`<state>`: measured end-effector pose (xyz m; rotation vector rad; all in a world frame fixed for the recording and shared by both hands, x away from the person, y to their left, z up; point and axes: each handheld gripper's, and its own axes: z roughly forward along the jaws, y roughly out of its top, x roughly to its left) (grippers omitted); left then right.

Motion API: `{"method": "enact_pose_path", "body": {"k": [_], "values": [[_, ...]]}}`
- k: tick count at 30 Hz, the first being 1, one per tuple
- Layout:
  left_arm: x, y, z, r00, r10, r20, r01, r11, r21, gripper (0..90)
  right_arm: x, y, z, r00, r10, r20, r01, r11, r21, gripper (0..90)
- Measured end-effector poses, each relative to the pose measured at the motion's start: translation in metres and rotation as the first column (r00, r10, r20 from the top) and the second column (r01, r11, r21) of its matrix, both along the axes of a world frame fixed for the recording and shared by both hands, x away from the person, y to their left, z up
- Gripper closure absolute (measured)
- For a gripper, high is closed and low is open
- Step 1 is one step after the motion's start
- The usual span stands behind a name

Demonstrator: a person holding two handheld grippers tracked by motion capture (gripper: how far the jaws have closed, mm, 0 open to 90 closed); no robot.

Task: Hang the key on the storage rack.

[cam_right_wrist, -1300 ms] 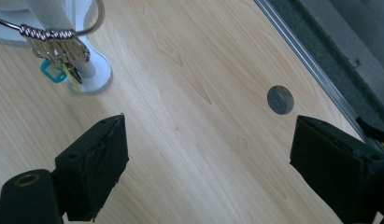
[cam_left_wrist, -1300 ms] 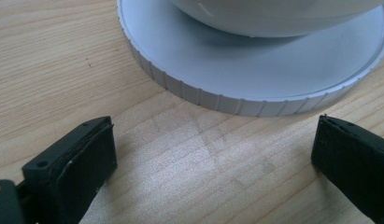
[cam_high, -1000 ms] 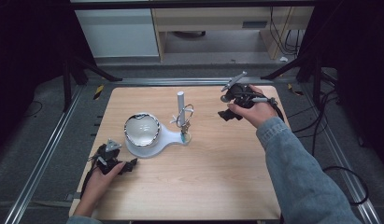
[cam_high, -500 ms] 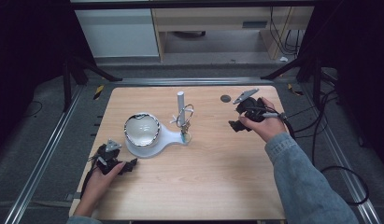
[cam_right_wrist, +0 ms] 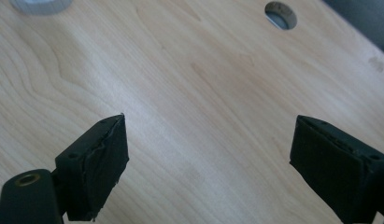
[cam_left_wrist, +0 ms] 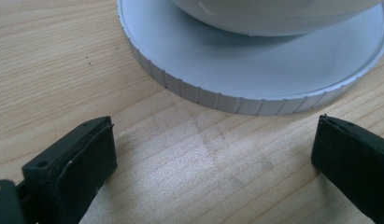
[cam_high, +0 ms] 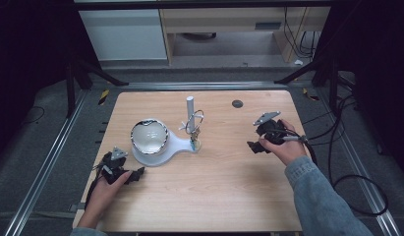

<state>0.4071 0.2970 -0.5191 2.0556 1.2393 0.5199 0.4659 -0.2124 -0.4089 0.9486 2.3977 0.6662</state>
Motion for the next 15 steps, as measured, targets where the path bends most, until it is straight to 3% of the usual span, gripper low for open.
{"method": "enact_pose_path", "body": {"k": [15], "values": [[0.000,0.000,0.000,1.0000,0.003,0.001,-0.003,1.0000,-0.002,0.0,-0.017,-0.008,-0.043,0.9983,-0.005,-0.059,0.007,0.9995,0.031,11.7]]}}
